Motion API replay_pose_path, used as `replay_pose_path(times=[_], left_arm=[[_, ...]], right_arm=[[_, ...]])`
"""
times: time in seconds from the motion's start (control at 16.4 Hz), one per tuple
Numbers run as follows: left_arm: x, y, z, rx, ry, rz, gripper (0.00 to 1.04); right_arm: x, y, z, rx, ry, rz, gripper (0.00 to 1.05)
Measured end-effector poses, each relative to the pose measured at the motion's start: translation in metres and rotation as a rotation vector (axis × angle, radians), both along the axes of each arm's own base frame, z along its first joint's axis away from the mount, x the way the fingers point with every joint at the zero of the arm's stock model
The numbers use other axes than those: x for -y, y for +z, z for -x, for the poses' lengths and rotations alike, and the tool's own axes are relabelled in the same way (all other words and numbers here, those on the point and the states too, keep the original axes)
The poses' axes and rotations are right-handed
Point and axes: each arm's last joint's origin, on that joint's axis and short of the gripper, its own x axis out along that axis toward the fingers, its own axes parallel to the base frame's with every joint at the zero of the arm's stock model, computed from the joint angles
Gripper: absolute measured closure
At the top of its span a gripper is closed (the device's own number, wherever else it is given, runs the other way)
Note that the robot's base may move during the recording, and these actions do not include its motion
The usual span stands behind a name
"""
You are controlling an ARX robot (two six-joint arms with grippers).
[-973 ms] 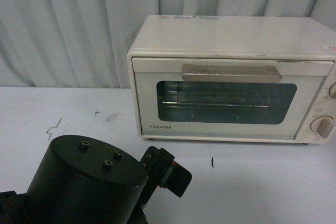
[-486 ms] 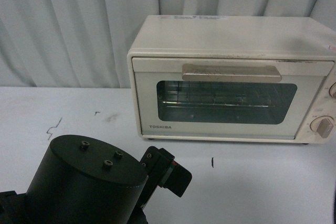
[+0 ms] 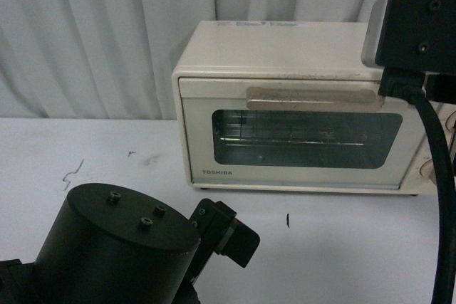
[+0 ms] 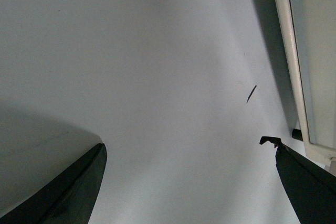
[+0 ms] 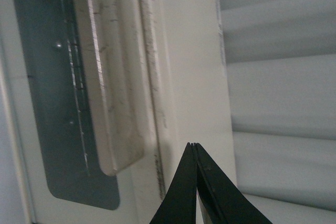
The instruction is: Open oven
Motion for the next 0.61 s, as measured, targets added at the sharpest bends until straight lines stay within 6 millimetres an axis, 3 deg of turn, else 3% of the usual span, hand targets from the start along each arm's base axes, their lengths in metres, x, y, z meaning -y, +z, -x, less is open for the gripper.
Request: replay_pose_path(times=[0.18, 0.61], left_arm=[[0.000, 0.000, 0.000, 0.000, 0.000, 0.000, 0.07], [0.000, 0.000, 0.000, 0.000, 0.000, 0.000, 0.07]], right_arm=[[-0.007, -0.016, -0.003, -0.055, 0.051, 0.015, 1.03], [-0.013, -0.020, -0.016, -0.092, 0.082, 0.011, 1.03]])
